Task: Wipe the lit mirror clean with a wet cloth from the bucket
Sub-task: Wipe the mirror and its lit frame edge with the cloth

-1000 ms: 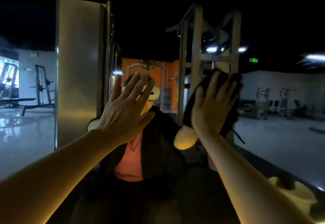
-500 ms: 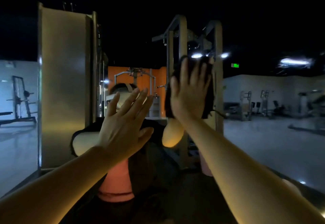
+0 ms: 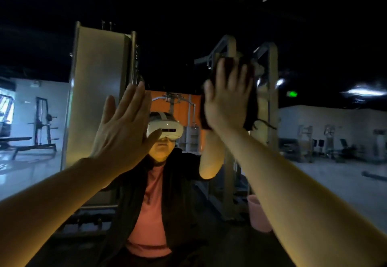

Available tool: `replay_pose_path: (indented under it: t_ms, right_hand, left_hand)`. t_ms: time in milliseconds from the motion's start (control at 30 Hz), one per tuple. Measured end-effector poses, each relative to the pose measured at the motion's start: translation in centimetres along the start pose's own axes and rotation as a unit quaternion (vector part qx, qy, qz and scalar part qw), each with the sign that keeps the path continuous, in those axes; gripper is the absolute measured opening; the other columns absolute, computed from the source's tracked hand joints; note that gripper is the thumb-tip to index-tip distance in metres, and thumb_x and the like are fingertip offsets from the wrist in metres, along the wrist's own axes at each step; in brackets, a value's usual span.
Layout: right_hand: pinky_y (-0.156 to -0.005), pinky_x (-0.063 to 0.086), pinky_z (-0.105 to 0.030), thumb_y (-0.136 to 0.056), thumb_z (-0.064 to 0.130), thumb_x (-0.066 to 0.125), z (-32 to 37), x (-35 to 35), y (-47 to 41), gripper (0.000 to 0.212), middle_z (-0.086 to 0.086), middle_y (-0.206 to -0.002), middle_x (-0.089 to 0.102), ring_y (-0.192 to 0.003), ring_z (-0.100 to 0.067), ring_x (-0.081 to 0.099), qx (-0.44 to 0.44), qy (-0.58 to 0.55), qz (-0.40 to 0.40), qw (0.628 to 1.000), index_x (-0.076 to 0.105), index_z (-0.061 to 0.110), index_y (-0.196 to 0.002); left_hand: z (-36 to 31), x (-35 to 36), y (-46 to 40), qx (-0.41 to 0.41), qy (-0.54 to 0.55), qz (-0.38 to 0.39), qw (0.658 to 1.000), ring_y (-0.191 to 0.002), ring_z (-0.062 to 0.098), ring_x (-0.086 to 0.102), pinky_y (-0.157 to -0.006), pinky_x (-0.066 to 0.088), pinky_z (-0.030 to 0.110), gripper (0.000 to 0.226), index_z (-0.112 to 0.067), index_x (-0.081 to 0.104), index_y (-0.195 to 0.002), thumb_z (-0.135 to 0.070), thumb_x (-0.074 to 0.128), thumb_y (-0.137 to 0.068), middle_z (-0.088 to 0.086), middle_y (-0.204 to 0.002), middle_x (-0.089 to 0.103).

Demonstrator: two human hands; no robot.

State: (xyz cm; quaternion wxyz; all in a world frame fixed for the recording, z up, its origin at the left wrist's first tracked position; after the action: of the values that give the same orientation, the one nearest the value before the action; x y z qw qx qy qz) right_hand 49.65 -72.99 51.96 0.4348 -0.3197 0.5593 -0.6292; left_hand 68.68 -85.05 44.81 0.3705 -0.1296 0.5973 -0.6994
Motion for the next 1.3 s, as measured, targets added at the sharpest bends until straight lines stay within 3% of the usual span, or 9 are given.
replay_pose_path:
  t_ms: [100, 167, 367, 533, 667, 800, 933, 1100, 1300]
  right_hand:
    - [-0.123, 0.0, -0.048, -0.106, 0.047, 0.016, 7.7, 1.8, 4.8, 0.058, -0.009, -0.166, 0.004, -0.153, -0.028, -0.004, -0.212, -0.002, 0.042, 0.976, 0.01, 0.023, -0.159]
    - [-0.123, 0.003, -0.049, -0.105, 0.049, 0.013, 5.6, 1.9, 5.3, 0.059, -0.007, -0.166, 0.005, -0.153, -0.026, -0.003, -0.266, 0.031, 0.064, 0.961, 0.011, 0.025, -0.158]
    - [-0.122, 0.0, -0.054, -0.106, 0.047, 0.015, -0.1, 0.2, -0.5, 0.06, -0.012, -0.166, 0.004, -0.152, -0.033, -0.002, 0.037, 0.019, 0.01, 0.999, 0.006, 0.021, -0.159]
    - [-0.122, -0.004, -0.049, -0.104, 0.047, 0.011, 11.6, 2.1, 2.1, 0.059, -0.009, -0.166, 0.001, -0.152, -0.03, -0.005, -0.145, -0.003, 0.043, 0.988, 0.006, 0.025, -0.158]
    - [-0.122, 0.004, -0.053, -0.105, 0.047, 0.015, 8.1, 1.6, 2.1, 0.057, -0.006, -0.166, 0.01, -0.153, -0.027, 0.002, -0.22, 0.019, 0.053, 0.974, 0.014, 0.028, -0.158]
    - [-0.12, -0.005, -0.057, -0.106, 0.047, 0.016, -1.9, 0.3, -0.1, 0.054, -0.001, -0.166, 0.008, -0.153, -0.023, 0.0, -0.111, 0.024, 0.028, 0.993, 0.009, 0.033, -0.158]
    - [-0.115, -0.016, -0.052, -0.106, 0.047, 0.016, -13.0, -1.2, -2.3, 0.053, 0.002, -0.167, 0.002, -0.153, -0.02, -0.006, -0.004, 0.027, 0.036, 0.999, 0.003, 0.037, -0.157]
    - [-0.115, -0.005, -0.069, -0.105, 0.049, 0.013, -25.6, -3.4, -3.3, 0.053, 0.002, -0.167, -0.003, -0.153, -0.021, -0.007, 0.146, 0.032, 0.046, 0.988, 0.002, 0.041, -0.156]
    - [-0.119, 0.001, -0.063, -0.105, 0.05, 0.013, -28.3, -3.4, -1.2, 0.056, -0.005, -0.167, -0.004, -0.152, -0.029, -0.007, 0.234, -0.007, 0.03, 0.972, 0.001, 0.035, -0.158]
  left_hand:
    - [0.8, 0.2, 0.2, -0.011, -0.013, 0.014, 1.0, -0.152, 0.023, -0.002, -0.121, 0.006, 0.052, 0.077, -0.012, 0.009, -0.156, -0.056, 0.024, -0.096, 0.007, -0.164, 0.002]
    - [0.7, 0.2, 0.2, -0.007, -0.011, 0.011, 1.0, -0.152, 0.023, -0.001, -0.121, 0.006, 0.052, 0.075, -0.013, 0.01, -0.156, -0.055, 0.024, -0.095, 0.006, -0.164, 0.003]
    - [0.7, 0.3, 0.3, -0.008, -0.013, 0.023, 1.0, -0.151, 0.025, -0.001, -0.121, 0.007, 0.052, 0.076, -0.013, 0.009, -0.156, -0.055, 0.022, -0.095, 0.007, -0.164, 0.002]
    - [0.8, 0.1, 0.2, -0.007, -0.015, 0.025, 1.0, -0.151, 0.024, 0.0, -0.121, 0.006, 0.051, 0.076, -0.014, 0.009, -0.156, -0.057, 0.024, -0.095, 0.006, -0.164, 0.002]
    - [-0.2, -0.6, -0.1, -0.018, -0.012, 0.014, 1.0, -0.151, 0.025, -0.001, -0.12, -0.005, 0.053, 0.08, -0.013, 0.015, -0.156, -0.05, 0.046, -0.092, 0.008, -0.164, 0.005]
    - [-7.1, -0.6, -2.5, 0.05, -0.008, 0.008, 0.999, -0.151, 0.027, 0.001, -0.119, 0.002, 0.06, 0.08, -0.014, 0.016, -0.156, -0.049, 0.047, -0.091, 0.01, -0.164, 0.007]
    - [-16.2, 0.6, -5.8, 0.126, 0.052, 0.025, 0.99, -0.149, 0.02, 0.0, -0.121, 0.002, 0.05, 0.078, -0.016, 0.017, -0.154, -0.051, 0.043, -0.089, 0.007, -0.163, 0.011]
    - [-22.2, 2.6, -8.2, 0.123, 0.065, 0.084, 0.987, -0.15, 0.02, -0.013, -0.122, -0.004, 0.049, 0.084, -0.019, 0.005, -0.156, -0.05, 0.052, -0.094, 0.004, -0.164, -0.009]
    - [-22.8, 5.0, -8.4, 0.121, -0.048, 0.14, 0.982, -0.146, 0.025, -0.024, -0.12, -0.004, 0.055, 0.092, -0.02, -0.015, -0.153, -0.063, 0.04, -0.093, 0.007, -0.158, -0.029]
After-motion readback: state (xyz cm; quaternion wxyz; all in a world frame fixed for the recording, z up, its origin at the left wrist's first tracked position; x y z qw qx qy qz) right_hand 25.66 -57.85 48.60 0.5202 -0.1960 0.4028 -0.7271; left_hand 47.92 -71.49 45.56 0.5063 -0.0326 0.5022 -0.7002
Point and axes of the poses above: each hand's wrist, its own y-axis away from the middle knuckle, its own x-axis out of the palm, z = x × y, the point moved 8 cm from there along -y, towards the middle knuckle
